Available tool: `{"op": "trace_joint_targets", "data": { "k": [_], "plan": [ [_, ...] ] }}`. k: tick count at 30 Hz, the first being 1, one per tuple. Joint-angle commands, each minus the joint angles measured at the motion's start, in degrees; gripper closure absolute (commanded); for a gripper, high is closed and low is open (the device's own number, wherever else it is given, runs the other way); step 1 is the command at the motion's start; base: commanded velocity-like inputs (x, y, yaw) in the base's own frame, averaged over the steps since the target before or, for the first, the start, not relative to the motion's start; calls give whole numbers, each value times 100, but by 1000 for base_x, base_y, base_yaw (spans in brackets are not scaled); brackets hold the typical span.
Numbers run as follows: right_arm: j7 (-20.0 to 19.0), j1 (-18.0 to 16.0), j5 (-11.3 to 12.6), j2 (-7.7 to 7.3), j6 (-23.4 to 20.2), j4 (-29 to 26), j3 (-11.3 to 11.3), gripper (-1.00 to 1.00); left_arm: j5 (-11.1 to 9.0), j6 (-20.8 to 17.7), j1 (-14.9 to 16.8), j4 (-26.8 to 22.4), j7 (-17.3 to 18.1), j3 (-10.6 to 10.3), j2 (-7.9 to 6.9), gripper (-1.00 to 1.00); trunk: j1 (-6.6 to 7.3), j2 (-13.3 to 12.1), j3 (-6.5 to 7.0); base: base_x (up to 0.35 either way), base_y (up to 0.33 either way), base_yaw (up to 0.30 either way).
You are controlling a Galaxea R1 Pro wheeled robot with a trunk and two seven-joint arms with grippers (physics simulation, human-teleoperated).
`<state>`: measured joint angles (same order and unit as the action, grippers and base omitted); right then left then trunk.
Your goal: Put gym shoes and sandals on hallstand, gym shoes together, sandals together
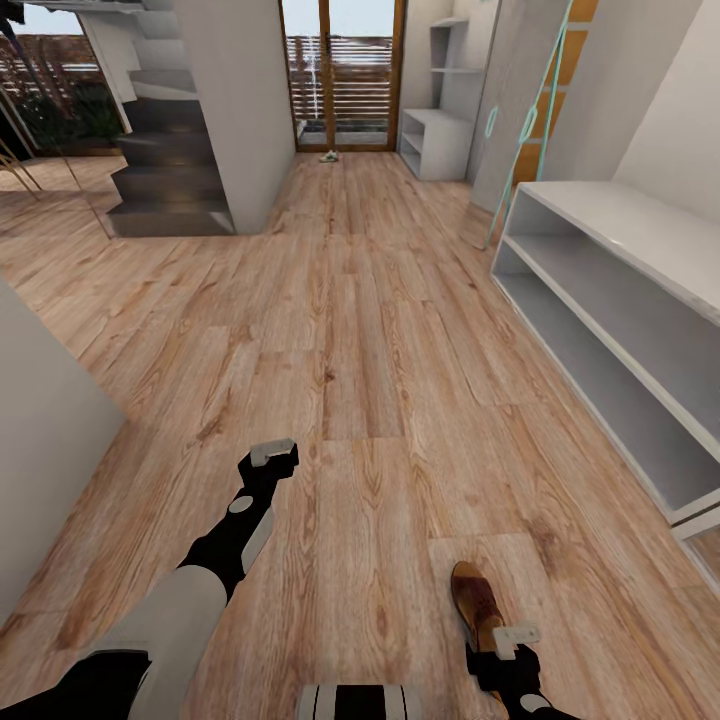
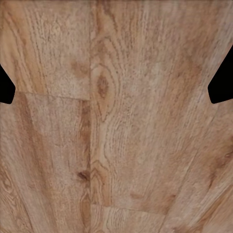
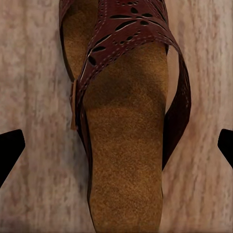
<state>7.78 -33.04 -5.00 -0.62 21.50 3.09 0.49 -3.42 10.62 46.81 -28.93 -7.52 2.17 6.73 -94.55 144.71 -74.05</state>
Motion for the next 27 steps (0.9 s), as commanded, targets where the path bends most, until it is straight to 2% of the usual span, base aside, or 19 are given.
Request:
{"op": "trace_joint_targets", "data": {
  "k": [1, 7, 20, 24, 27],
  "plan": [
    [40, -9, -54, 0, 29, 25, 3, -100, -36, 21, 3, 4, 5, 12, 3, -100, 1, 2, -4, 0, 0, 0],
    [40, -9, -54, 0, 29, 25, 3, -100, -36, 20, 3, 2, 5, 12, 3, -100, -12, 8, -115, 0, 0, 0],
    [40, -9, -54, -7, 29, 25, 3, -100, -36, 25, 3, 2, 5, 12, 3, -100, -12, 8, -115, 0, 0, 0],
    [43, -9, -54, -8, 29, 25, 3, -100, -36, 23, 3, 1, 5, 12, 3, -100, -22, 14, -203, 0, 0, 0],
    [42, -9, -54, -8, 29, 25, 3, -100, -36, 22, 3, 1, 5, 12, 3, -100, -22, 14, -203, 0, 0, 0]
  ]
}}
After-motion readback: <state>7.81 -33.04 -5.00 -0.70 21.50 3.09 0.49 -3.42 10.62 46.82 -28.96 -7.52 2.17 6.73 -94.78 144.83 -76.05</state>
